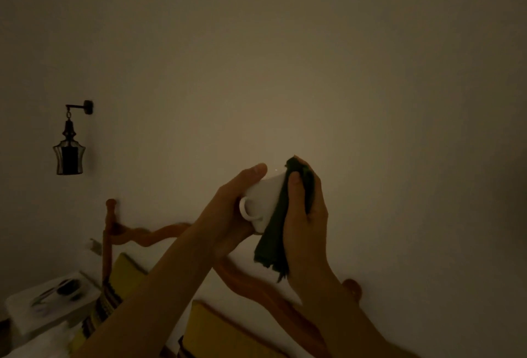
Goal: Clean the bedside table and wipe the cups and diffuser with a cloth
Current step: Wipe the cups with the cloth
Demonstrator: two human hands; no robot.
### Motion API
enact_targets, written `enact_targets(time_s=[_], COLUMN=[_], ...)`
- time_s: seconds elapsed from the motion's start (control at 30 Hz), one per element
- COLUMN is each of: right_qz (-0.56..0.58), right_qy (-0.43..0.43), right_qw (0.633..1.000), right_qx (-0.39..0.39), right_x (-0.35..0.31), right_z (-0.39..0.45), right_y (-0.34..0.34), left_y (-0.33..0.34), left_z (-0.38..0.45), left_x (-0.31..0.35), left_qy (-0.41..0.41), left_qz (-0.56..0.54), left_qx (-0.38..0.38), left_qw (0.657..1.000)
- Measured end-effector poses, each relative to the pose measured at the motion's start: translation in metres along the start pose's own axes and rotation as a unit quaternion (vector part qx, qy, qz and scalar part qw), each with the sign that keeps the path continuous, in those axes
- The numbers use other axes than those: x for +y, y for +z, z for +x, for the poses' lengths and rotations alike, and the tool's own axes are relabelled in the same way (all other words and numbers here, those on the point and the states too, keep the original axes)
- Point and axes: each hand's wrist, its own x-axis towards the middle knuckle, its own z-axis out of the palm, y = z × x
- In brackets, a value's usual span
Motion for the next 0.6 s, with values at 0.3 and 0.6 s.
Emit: enact_targets(time_s=[0.3, 0.6], right_qz=[0.079, 0.023], right_qy=[0.092, -0.006], right_qw=[0.993, 0.997], right_qx=[-0.006, 0.078], right_x=[0.003, 0.005], right_z=[-0.002, -0.010], right_y=[-0.005, -0.018], left_y=[0.005, 0.018], left_z=[0.006, -0.009], left_x=[0.002, -0.001], left_qy=[-0.018, -0.019], left_qz=[-0.019, 0.083], left_qx=[0.050, 0.154], left_qw=[0.998, 0.984])
